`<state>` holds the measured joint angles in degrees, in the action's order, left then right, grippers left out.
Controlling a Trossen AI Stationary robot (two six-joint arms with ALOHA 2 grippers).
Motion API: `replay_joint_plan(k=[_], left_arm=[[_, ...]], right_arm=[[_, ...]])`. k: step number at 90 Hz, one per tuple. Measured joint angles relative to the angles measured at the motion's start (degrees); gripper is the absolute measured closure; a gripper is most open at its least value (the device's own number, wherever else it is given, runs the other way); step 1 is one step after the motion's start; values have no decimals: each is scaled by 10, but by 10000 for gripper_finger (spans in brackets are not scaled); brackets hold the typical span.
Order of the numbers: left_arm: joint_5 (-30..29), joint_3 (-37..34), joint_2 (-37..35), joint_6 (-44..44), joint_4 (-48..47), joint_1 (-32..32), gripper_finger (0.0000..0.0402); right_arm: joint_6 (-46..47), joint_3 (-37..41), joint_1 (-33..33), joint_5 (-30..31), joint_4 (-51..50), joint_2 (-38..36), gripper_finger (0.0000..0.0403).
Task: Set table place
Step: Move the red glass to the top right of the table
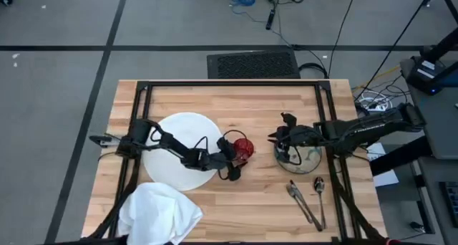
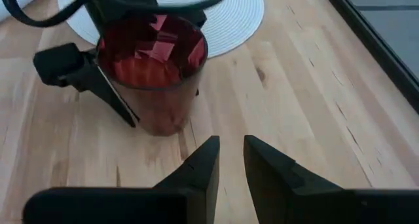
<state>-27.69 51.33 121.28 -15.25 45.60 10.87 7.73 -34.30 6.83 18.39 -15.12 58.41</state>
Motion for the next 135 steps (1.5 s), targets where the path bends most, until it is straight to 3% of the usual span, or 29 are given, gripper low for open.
replay_joint_plan(k=[12, 30, 49, 63, 96, 135], left_arm=[[-21, 0, 12, -25, 40, 0, 24], [-57, 0, 13, -40, 44, 0, 80], [-65, 8, 13, -40, 50, -4, 81], [-53, 36, 5, -3, 51, -40, 81], [44, 160, 5, 101, 5, -158, 81], [61, 374, 159, 111, -60, -203, 81]], right_arm=[[0, 0, 0, 0, 0, 0, 344], [1, 0, 0, 0, 0, 0, 344], [2, 0, 0, 0, 0, 0, 344], [6, -20, 0, 0, -21, -9, 344], [6, -122, 0, 0, -179, -56, 344], [44, -151, 0, -7, -232, -91, 344]])
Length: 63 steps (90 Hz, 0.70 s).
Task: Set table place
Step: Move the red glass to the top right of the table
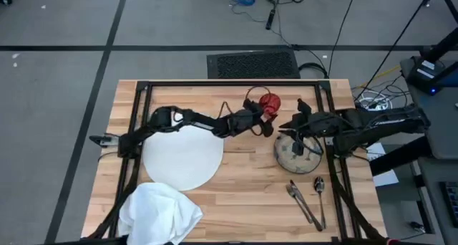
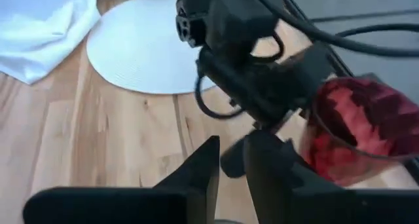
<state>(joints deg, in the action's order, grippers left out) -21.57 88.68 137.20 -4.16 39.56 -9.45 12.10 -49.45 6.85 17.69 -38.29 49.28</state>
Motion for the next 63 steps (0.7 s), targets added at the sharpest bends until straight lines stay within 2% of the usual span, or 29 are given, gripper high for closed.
replay_joint_plan(k=[17, 31, 63], left_arm=[[-9, 82, 62, 0, -10, 0, 81], [-27, 137, 100, -13, -82, -9, 81], [-37, 144, 108, -50, -102, -13, 70]], right_arm=[[22, 0, 0, 0, -8, 0, 344], [22, 0, 0, 0, 4, 2, 344], [22, 0, 0, 0, 4, 3, 344]])
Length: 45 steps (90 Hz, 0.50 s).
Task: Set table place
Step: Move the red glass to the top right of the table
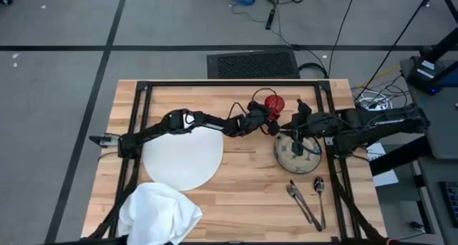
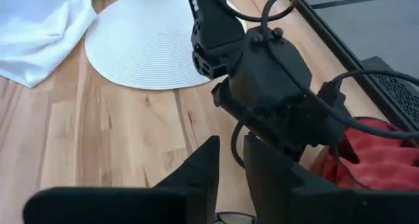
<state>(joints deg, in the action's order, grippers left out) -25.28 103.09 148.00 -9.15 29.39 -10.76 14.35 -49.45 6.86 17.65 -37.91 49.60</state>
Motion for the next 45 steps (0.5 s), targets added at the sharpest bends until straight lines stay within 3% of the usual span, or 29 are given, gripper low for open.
replay_joint_plan(k=[45], left_arm=[[4, 0, 0, -25, -26, -1, 53]], right_arm=[[-2, 0, 0, 0, 1, 0, 344]])
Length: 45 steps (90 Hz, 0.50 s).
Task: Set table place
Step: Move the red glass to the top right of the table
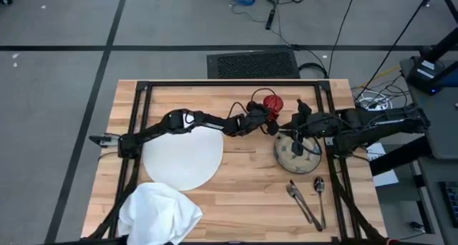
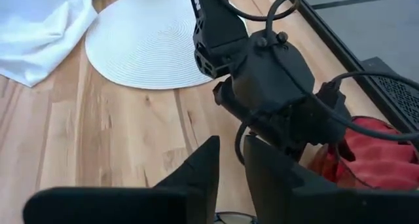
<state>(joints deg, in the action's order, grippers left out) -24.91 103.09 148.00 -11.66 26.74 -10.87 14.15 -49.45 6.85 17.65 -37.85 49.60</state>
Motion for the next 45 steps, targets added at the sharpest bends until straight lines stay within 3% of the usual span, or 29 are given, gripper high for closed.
replay_joint_plan(k=[21, 45], left_arm=[[10, 20, 0, 6, -14, 0, 11], [9, 88, 0, 30, -170, 6, 3]], right_arm=[[0, 0, 0, 0, 3, 0, 344], [2, 0, 0, 0, 3, 0, 344]])
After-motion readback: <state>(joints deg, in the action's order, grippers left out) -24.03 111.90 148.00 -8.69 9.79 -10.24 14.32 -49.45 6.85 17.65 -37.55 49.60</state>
